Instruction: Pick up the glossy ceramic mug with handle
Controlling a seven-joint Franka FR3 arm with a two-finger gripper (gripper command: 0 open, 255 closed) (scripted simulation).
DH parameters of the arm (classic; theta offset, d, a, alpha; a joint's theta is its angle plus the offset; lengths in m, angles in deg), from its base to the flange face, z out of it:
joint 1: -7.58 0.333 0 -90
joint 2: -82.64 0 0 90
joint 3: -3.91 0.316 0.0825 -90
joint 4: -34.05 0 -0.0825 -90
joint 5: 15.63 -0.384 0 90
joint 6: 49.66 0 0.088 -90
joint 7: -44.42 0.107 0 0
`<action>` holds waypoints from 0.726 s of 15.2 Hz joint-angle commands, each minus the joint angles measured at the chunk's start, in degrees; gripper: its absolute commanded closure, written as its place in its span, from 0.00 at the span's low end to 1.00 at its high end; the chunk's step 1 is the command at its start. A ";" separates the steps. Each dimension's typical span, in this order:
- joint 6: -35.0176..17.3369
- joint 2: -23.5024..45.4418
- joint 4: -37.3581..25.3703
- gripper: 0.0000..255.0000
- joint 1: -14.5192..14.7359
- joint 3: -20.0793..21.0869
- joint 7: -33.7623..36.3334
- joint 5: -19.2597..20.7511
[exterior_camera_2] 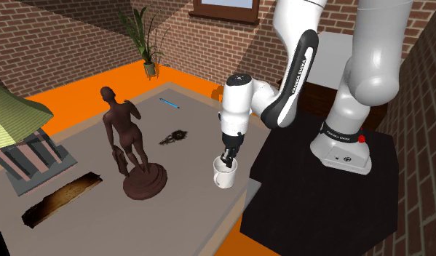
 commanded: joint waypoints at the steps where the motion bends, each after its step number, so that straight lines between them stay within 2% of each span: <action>1: -0.03 0.04 -0.02 1.00 0.05 -0.06 0.06 0.07; 7: -0.14 0.23 -0.08 1.00 0.20 -0.31 0.21 0.35; 11: 2.81 -3.96 0.80 1.00 -3.72 5.06 -4.60 -6.26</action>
